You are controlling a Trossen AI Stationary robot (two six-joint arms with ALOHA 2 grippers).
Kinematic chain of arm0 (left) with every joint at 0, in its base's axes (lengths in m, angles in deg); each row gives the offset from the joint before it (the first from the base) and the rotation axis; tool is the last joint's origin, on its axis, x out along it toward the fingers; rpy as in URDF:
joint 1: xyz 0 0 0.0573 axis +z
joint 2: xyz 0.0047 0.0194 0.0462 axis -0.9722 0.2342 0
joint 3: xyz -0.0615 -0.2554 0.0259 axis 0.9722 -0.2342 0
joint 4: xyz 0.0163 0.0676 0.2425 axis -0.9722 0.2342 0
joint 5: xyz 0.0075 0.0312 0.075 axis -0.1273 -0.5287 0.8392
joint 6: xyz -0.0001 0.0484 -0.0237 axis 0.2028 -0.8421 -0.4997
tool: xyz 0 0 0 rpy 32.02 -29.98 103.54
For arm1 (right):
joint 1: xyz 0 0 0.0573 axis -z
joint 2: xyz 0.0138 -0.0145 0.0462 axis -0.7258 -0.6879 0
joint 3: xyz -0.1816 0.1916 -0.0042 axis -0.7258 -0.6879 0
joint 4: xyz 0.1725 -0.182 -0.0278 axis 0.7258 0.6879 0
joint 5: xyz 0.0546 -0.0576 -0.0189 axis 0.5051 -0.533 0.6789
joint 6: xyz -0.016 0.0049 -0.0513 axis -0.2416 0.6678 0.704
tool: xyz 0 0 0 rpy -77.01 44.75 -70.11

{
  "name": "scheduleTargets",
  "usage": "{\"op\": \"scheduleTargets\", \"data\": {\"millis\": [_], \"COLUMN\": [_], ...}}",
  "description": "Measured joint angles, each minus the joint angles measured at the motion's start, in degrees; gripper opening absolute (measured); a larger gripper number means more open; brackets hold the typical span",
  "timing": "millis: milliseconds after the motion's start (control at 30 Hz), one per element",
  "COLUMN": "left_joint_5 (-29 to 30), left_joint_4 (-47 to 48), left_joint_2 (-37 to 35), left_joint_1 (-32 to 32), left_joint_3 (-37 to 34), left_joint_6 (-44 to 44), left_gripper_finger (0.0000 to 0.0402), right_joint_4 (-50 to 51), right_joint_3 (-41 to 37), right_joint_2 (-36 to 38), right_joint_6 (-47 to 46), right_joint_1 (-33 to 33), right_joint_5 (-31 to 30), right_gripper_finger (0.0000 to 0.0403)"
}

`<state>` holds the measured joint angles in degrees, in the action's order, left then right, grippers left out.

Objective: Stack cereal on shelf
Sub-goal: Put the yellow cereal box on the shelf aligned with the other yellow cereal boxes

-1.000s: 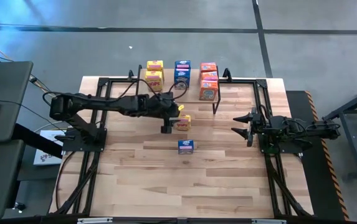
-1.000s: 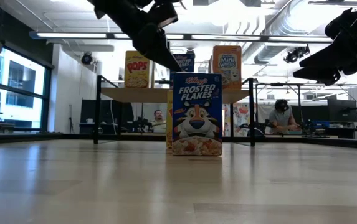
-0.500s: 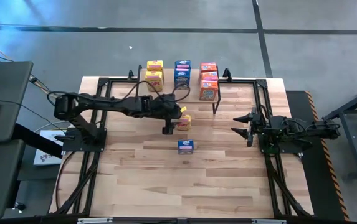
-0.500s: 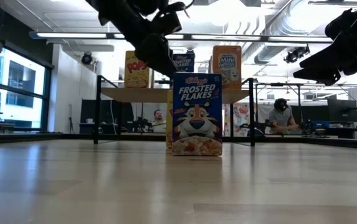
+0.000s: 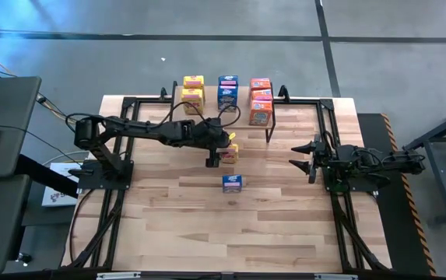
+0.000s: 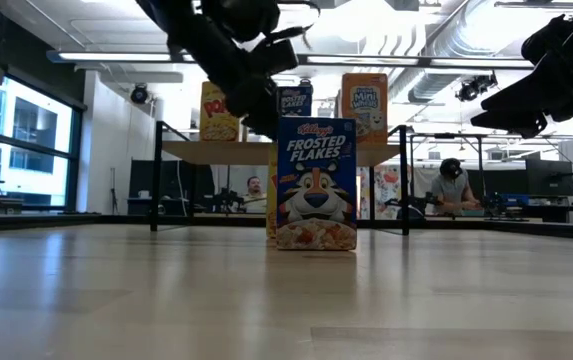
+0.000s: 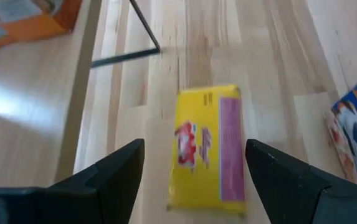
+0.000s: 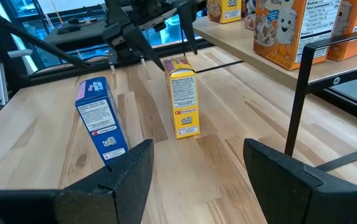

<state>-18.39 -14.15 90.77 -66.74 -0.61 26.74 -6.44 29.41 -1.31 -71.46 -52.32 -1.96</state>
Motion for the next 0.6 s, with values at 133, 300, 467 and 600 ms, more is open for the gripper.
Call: {"op": "scheduleTargets", "data": {"millis": [133,300,467,600], "left_joint_5": [0.0,-0.1,-0.1,-0.1], "left_joint_4": [0.6,0.1,0.6,0.8], "left_joint_2": [1.1,2.4,2.6,2.6], "left_joint_1": [0.1,0.4,0.5,0.5], "left_joint_3": [0.0,0.1,0.0,0.0], "left_joint_6": [0.0,0.5,0.9,1.0], "left_gripper_finger": [0.0271,0.0271,0.0271,0.0267], "right_joint_4": [0.0,0.1,0.1,0.1], "right_joint_3": [0.0,0.0,0.0,0.0], "right_joint_2": [0.0,0.0,0.0,0.0], "right_joint_6": [0.0,0.0,0.0,0.0], "right_joint_1": [0.0,0.0,0.0,0.0], "right_joint_5": [0.0,0.0,0.0,0.0], "right_gripper_finger": [0.0240,0.0240,0.0240,0.0240]}}
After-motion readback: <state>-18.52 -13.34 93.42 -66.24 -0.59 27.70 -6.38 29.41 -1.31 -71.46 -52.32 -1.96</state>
